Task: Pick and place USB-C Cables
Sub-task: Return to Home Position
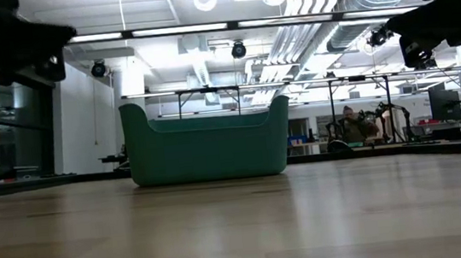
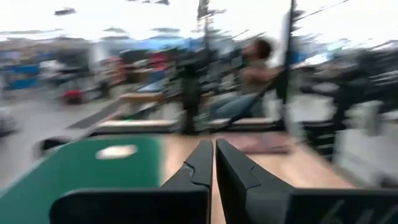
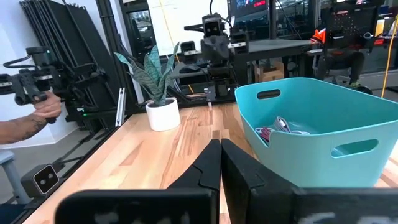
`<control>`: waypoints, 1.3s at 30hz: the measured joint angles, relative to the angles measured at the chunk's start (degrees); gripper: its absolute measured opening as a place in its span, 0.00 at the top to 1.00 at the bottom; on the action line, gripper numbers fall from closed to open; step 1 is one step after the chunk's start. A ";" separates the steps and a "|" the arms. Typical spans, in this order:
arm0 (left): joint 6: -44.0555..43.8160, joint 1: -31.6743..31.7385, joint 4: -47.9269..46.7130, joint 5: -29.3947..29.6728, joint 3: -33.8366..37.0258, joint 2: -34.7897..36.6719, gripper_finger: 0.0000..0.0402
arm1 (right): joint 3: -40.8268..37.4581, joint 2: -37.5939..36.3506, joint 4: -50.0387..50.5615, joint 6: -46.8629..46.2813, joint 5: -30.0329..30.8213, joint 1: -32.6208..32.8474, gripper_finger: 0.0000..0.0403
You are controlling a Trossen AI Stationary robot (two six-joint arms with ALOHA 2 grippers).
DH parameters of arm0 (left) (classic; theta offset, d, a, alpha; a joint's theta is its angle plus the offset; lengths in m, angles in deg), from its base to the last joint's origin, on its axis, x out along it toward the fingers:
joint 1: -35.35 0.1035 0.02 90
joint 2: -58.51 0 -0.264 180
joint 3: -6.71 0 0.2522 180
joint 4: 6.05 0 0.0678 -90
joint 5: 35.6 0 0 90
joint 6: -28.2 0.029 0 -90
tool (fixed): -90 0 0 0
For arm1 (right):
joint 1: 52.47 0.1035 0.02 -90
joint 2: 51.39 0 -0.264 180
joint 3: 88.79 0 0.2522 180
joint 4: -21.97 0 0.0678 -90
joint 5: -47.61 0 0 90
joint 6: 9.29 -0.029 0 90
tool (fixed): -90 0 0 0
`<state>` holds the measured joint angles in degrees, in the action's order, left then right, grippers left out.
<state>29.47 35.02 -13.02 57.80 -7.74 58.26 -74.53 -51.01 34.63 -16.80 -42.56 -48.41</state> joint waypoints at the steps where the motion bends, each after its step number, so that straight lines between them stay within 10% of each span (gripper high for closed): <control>1: 0.45 0.33 -1.19 1.94 0.00 0.01 1.00 | 0.00 0.00 -0.01 0.00 0.00 0.00 1.00; 39: -1.64 1.83 -5.29 3.15 0.02 -0.59 0.99 | -0.02 0.02 0.01 0.02 -0.02 -0.01 1.00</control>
<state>27.84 36.85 -18.31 60.96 -7.72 57.67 -74.56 -50.99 34.65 -16.78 -42.58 -48.43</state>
